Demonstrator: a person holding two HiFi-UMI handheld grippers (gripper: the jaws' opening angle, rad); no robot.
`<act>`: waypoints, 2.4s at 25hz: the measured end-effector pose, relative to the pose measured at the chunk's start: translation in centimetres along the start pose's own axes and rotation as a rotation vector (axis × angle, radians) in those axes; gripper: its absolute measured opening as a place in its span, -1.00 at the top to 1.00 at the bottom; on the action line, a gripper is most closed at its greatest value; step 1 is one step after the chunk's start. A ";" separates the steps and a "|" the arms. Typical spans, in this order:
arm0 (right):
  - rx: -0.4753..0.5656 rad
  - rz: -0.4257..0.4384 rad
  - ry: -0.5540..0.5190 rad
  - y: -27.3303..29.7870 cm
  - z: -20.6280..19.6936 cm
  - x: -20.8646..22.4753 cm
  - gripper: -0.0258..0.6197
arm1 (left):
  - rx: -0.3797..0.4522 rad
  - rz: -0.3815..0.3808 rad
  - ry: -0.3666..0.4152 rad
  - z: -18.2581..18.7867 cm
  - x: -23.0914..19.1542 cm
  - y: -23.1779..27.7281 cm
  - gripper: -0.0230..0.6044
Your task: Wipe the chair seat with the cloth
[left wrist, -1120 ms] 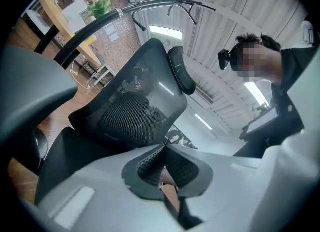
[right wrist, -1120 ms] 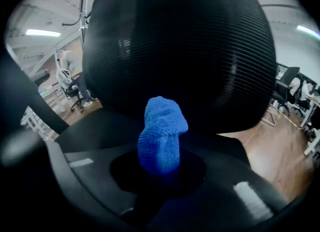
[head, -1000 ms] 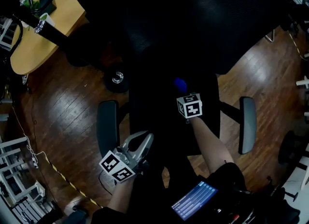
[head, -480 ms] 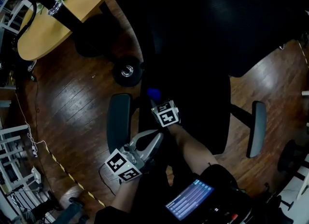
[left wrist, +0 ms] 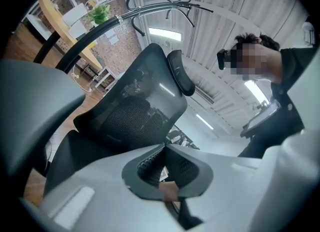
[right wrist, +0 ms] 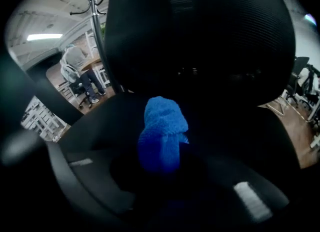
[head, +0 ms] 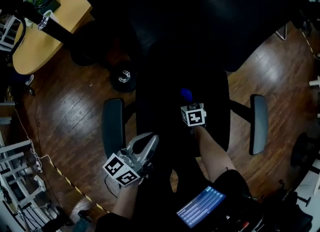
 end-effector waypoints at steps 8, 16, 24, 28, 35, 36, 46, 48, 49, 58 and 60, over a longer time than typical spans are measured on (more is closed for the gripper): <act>-0.001 -0.190 0.086 -7.5 -4.0 10.8 0.80 | -0.047 -0.044 0.039 -0.5 0.7 2.6 0.91; 0.011 -0.208 0.074 -9.0 -4.7 12.0 0.80 | -0.051 -0.054 0.046 -1.3 2.1 3.2 0.91; 0.089 0.027 0.023 -5.0 -0.3 1.4 0.80 | 0.000 -0.024 0.035 -1.2 2.0 1.5 0.91; 0.075 0.234 -0.008 -1.8 1.8 -8.4 0.80 | 0.029 -0.020 0.035 -0.8 2.1 0.9 0.91; 0.038 0.420 -0.100 1.6 -0.5 -17.3 0.80 | 0.068 0.006 0.037 -0.5 1.2 -0.4 0.91; 0.048 0.411 -0.114 1.6 -0.7 -17.1 0.80 | 0.069 0.008 0.040 -0.5 1.2 -0.5 0.91; 0.009 0.141 -0.046 -1.9 -3.7 -4.9 0.80 | 0.044 -0.021 0.041 -0.5 1.7 0.4 0.91; 0.003 0.075 -0.007 -3.7 -4.7 -1.1 0.80 | 0.036 -0.031 0.038 -0.5 1.9 0.6 0.91; 0.002 0.041 0.011 -4.7 -5.3 0.8 0.80 | 0.030 -0.033 0.038 -0.6 2.0 0.7 0.91; 0.001 -0.163 0.095 -12.4 -8.7 11.2 0.80 | -0.003 -0.080 0.009 -1.5 4.1 2.5 0.91; 0.008 -0.168 0.094 -12.9 -9.0 11.7 0.80 | -0.003 -0.094 0.001 -1.7 4.4 3.0 0.91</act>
Point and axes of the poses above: the fingertips, and each gripper's own axes: y forward along the fingers, x to its right, z out of its top, the point moved 5 cm from there along -y, backward along the fingers, and after that the axes turned 2 degrees about z, right-handed, at the moved point
